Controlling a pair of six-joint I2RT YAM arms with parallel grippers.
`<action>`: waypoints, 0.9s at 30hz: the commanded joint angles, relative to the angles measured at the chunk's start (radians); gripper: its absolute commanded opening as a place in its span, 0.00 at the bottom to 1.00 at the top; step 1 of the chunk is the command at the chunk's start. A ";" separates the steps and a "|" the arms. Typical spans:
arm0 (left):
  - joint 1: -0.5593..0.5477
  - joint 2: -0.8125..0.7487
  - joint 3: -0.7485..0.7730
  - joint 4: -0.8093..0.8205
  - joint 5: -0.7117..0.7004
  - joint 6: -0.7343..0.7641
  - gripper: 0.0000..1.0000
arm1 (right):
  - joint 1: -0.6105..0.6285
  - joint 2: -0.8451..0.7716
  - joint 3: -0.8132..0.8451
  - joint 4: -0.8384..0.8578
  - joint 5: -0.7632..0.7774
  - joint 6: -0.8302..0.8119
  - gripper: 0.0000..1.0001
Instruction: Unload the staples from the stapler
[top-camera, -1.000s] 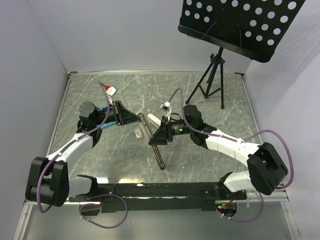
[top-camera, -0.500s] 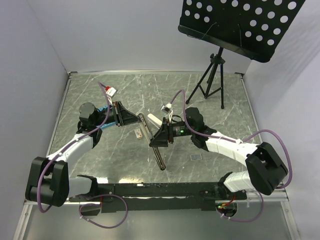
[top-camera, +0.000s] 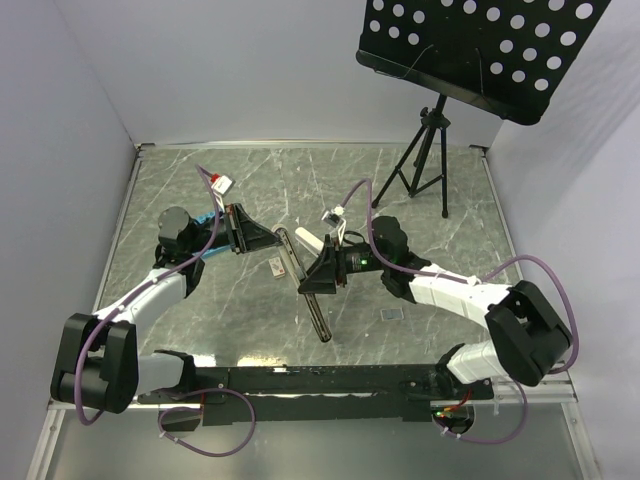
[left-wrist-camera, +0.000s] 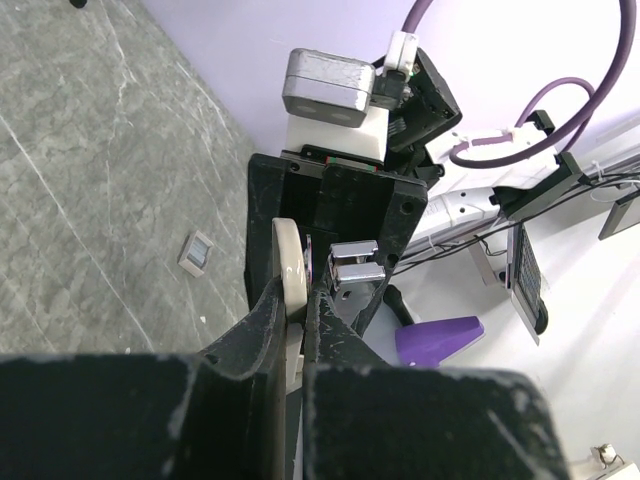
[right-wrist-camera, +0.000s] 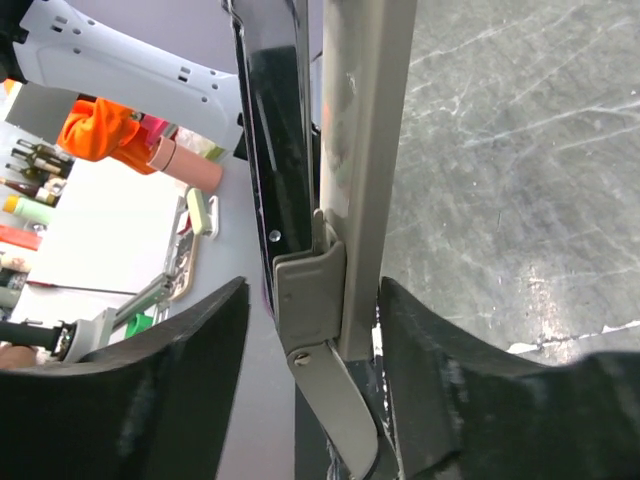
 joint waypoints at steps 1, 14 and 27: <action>-0.001 -0.032 0.001 0.109 -0.005 -0.044 0.01 | -0.004 0.018 -0.007 0.123 -0.032 0.015 0.64; -0.001 -0.021 -0.005 0.141 -0.005 -0.074 0.01 | -0.002 0.053 -0.036 0.247 -0.067 0.087 0.48; 0.004 -0.056 0.067 -0.211 -0.074 0.143 0.52 | -0.031 -0.037 -0.044 0.043 0.051 -0.008 0.00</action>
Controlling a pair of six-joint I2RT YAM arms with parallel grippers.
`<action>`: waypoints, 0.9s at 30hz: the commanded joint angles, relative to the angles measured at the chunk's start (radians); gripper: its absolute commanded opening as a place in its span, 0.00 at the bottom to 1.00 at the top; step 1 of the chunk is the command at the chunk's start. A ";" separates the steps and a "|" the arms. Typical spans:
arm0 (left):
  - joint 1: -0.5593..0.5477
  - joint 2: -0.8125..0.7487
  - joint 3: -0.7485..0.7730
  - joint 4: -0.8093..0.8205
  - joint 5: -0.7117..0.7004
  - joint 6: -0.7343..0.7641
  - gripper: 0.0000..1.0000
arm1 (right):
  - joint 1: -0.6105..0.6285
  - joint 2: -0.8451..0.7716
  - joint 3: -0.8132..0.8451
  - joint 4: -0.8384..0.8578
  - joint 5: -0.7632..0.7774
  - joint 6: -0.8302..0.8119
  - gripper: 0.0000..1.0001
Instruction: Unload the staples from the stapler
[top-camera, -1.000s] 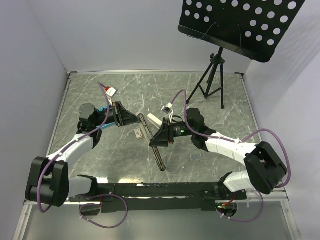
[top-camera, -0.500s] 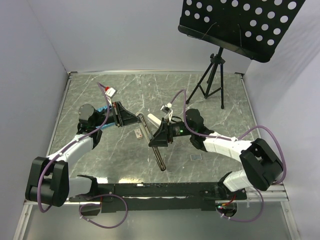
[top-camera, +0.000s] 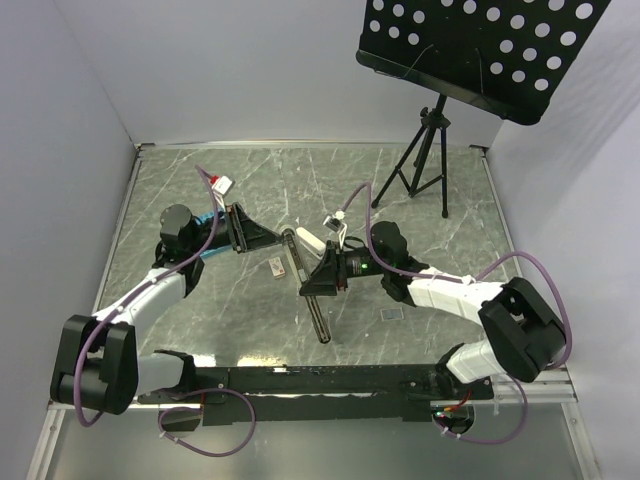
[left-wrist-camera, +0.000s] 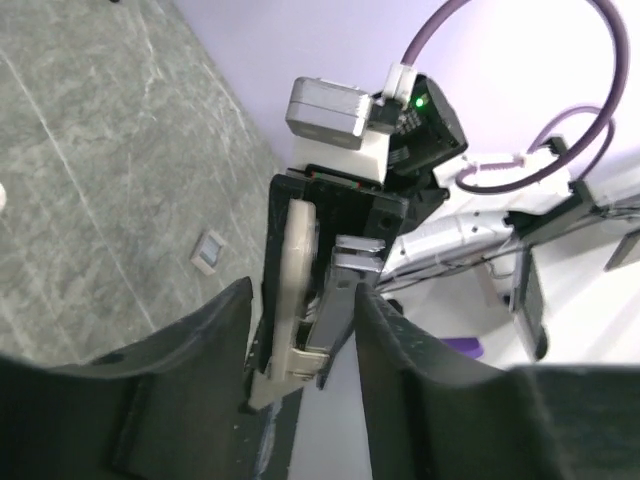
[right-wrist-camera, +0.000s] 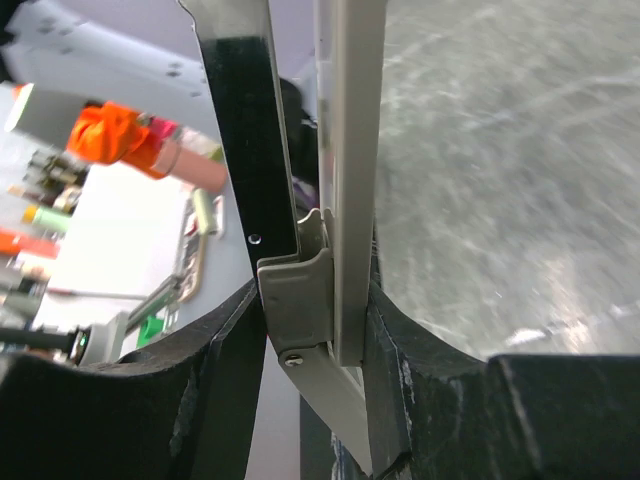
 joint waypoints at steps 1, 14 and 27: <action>0.003 -0.059 0.076 -0.173 -0.048 0.128 0.56 | -0.049 -0.089 -0.002 -0.052 0.059 -0.056 0.00; 0.003 -0.105 0.162 -0.506 -0.222 0.369 0.66 | -0.140 -0.154 0.171 -0.785 0.452 -0.329 0.00; 0.010 -0.245 0.238 -0.856 -0.788 0.487 0.70 | 0.007 0.074 0.399 -1.328 1.268 -0.331 0.00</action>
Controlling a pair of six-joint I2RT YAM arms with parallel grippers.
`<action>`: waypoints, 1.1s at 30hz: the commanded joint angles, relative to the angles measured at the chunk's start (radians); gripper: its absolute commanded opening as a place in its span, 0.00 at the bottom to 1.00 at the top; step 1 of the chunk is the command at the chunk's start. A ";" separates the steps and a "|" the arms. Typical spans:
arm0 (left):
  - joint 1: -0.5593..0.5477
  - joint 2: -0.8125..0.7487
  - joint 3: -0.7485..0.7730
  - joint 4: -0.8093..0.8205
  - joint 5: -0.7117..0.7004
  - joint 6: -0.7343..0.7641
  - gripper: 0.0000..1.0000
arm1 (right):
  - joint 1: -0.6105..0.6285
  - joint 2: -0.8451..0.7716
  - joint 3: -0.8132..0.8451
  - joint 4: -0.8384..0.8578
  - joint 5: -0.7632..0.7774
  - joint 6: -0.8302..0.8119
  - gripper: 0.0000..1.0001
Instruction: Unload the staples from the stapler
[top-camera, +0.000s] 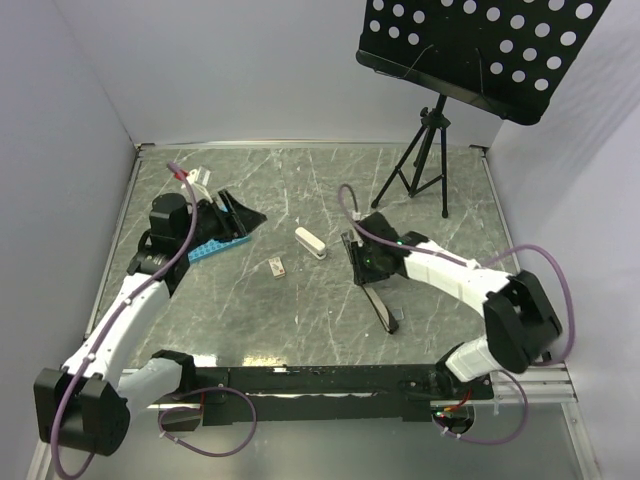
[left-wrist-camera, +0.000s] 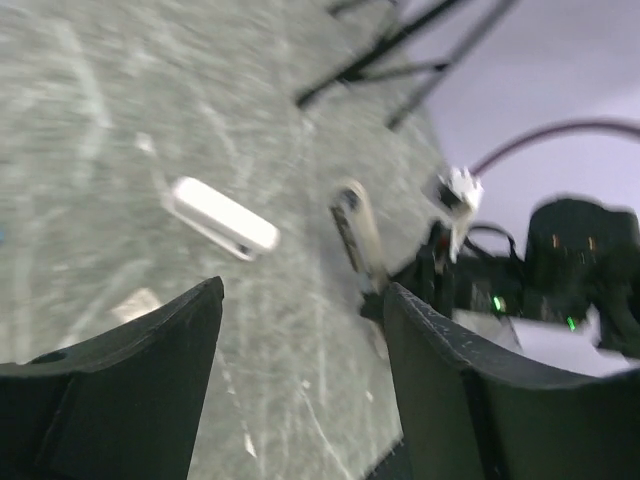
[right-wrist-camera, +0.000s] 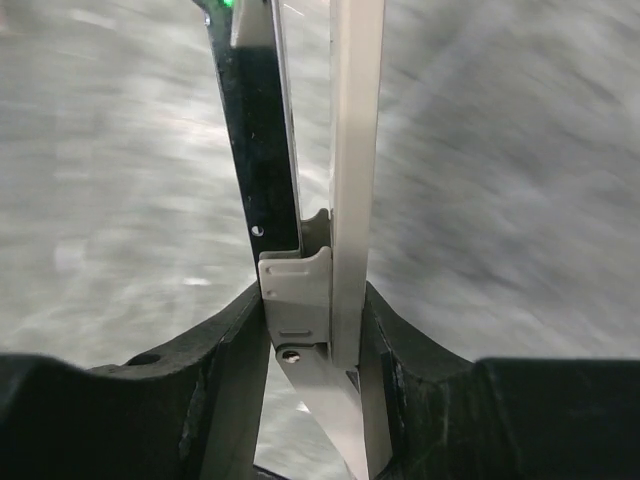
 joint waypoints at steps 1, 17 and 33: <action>0.006 -0.072 0.045 -0.106 -0.255 0.043 0.70 | 0.081 0.076 0.180 -0.224 0.367 0.028 0.00; 0.014 -0.290 0.032 -0.199 -0.719 0.026 0.74 | 0.400 0.427 0.486 -0.775 0.709 0.272 0.00; 0.014 -0.313 0.025 -0.204 -0.777 0.022 0.75 | 0.540 0.732 0.588 -0.893 0.720 0.323 0.00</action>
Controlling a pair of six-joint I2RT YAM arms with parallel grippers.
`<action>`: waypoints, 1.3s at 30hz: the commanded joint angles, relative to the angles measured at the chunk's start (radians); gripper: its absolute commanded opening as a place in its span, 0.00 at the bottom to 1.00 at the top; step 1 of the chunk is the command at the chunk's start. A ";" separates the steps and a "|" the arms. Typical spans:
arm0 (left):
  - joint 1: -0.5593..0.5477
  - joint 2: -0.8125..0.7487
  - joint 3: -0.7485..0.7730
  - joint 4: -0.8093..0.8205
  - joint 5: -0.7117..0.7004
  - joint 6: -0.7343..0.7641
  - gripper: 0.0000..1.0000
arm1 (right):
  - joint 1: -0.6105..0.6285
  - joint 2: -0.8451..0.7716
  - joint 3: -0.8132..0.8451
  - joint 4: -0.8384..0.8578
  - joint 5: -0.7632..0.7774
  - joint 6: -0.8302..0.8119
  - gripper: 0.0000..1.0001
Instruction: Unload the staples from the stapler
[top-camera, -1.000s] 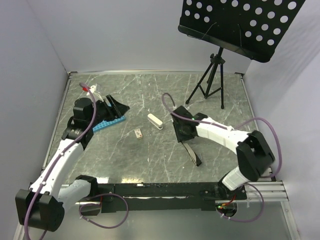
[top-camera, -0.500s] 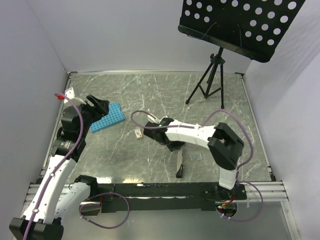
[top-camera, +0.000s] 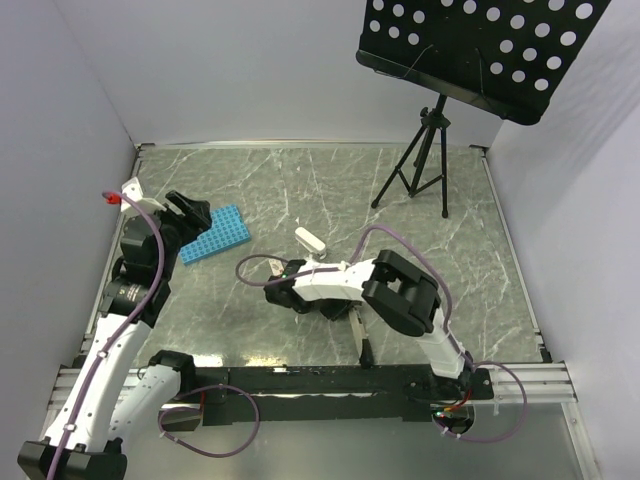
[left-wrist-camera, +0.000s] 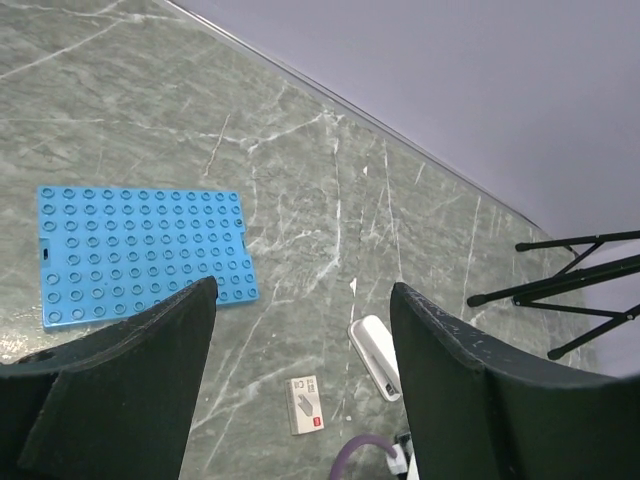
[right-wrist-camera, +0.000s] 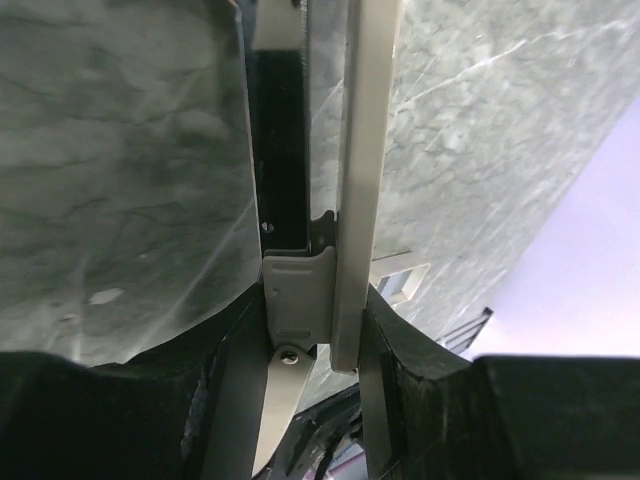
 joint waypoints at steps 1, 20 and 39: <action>0.004 -0.016 0.011 0.023 -0.034 -0.001 0.75 | 0.023 0.034 0.047 -0.147 0.068 0.036 0.00; 0.004 -0.030 0.009 0.021 -0.043 -0.012 0.75 | 0.104 0.109 0.086 -0.289 0.131 0.093 0.00; 0.004 -0.036 0.008 0.026 -0.034 -0.010 0.75 | -0.014 -0.201 0.012 -0.175 0.156 -0.039 0.00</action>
